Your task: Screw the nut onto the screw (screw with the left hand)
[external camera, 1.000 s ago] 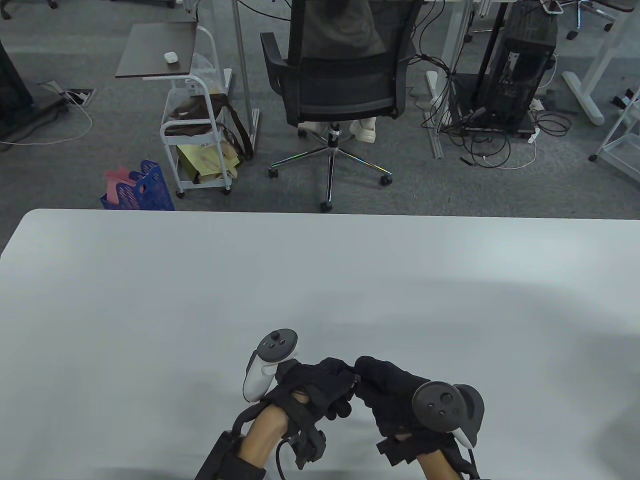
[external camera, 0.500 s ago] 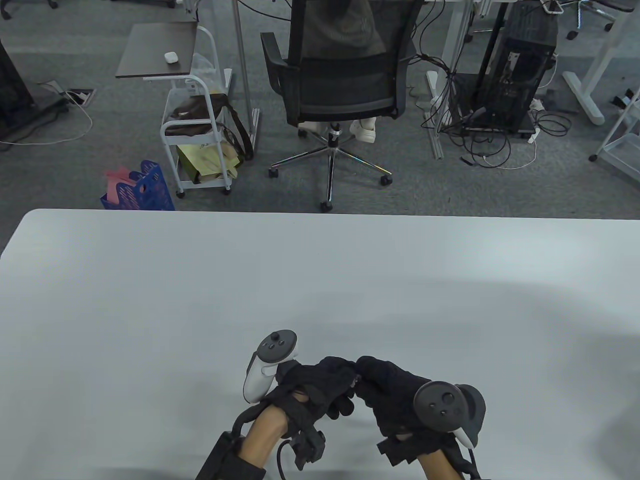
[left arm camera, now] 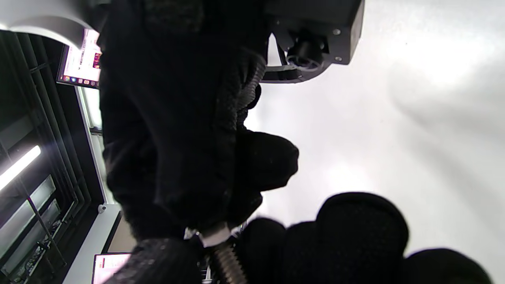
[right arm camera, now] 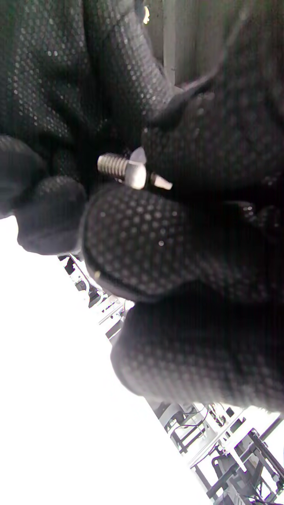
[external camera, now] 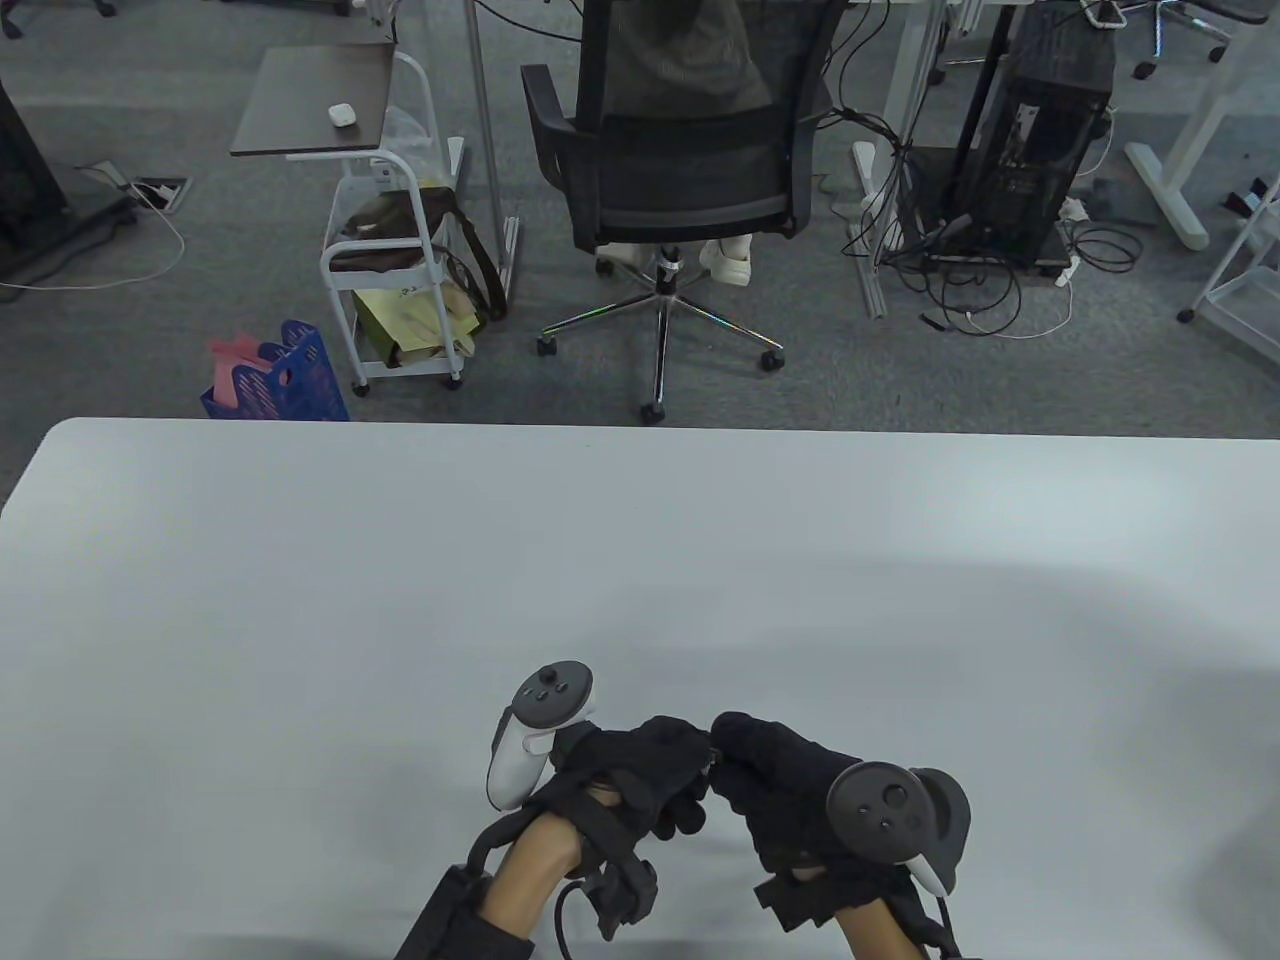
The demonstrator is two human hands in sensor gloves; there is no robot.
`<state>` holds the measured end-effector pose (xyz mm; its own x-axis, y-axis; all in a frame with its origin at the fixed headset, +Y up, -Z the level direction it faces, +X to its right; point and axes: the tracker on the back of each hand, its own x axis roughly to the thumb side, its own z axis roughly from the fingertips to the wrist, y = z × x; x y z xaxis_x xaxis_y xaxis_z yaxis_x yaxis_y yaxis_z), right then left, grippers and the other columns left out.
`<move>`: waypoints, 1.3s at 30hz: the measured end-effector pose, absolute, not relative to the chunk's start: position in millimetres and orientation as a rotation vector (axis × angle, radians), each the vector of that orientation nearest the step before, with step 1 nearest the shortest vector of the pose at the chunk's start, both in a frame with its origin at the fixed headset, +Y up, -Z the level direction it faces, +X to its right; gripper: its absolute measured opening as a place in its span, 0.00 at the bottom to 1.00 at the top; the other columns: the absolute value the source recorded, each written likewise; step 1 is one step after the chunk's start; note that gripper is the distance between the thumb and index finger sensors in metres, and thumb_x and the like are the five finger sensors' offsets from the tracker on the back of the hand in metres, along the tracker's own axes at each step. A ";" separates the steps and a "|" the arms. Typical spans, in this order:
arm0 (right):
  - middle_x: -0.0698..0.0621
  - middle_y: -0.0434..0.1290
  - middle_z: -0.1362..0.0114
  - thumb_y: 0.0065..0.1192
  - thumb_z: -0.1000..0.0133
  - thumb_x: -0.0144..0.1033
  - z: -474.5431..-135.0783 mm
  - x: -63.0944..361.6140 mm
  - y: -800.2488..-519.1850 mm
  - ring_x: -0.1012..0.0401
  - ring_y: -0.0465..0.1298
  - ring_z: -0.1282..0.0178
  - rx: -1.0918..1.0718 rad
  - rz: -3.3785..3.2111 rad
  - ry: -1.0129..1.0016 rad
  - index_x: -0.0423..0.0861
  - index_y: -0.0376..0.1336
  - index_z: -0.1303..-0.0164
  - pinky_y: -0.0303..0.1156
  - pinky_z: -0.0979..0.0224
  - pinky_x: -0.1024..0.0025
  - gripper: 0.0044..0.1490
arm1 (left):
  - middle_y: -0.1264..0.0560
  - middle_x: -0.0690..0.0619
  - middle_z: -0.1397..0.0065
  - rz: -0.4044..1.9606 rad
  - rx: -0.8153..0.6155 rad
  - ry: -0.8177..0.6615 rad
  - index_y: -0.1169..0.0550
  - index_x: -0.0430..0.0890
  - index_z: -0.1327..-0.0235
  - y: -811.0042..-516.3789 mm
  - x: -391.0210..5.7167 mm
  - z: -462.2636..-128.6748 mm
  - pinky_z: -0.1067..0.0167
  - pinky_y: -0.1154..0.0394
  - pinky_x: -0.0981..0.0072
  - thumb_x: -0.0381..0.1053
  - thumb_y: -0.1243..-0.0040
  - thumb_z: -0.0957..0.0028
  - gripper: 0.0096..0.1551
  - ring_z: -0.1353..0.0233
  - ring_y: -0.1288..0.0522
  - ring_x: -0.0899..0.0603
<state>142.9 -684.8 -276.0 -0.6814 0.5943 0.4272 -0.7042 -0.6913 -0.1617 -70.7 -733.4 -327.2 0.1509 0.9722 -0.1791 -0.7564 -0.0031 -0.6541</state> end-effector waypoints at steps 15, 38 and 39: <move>0.51 0.86 0.52 0.79 0.62 0.42 -275.6 142.7 -684.5 0.66 0.92 0.69 0.453 2.317 -0.408 0.48 0.74 0.49 0.91 0.57 0.64 0.30 | 0.29 0.33 0.40 1.412 -0.738 -0.410 0.29 0.36 0.40 -729.7 -70.3 -326.0 0.52 0.29 0.40 0.53 0.46 0.51 0.32 0.51 0.23 0.32; 0.52 0.86 0.52 0.78 0.62 0.43 -275.9 142.4 -685.3 0.66 0.92 0.69 0.458 2.328 -0.409 0.48 0.74 0.49 0.91 0.57 0.64 0.30 | 0.28 0.33 0.42 1.405 -0.760 -0.404 0.28 0.35 0.41 -731.1 -70.2 -326.4 0.53 0.29 0.40 0.54 0.45 0.51 0.32 0.53 0.22 0.33; 0.51 0.86 0.52 0.78 0.61 0.43 -276.2 142.6 -685.3 0.66 0.92 0.69 0.457 2.322 -0.411 0.48 0.74 0.49 0.91 0.57 0.65 0.30 | 0.29 0.33 0.40 1.415 -0.774 -0.421 0.30 0.36 0.39 -731.6 -70.4 -326.1 0.52 0.30 0.40 0.54 0.45 0.51 0.33 0.52 0.23 0.33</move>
<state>142.6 -685.3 -276.2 -0.6760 0.5949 0.4350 -0.7079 -0.6881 -0.1591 -70.4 -731.6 -326.1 0.1406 0.9735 -0.1801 -0.7164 -0.0255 -0.6973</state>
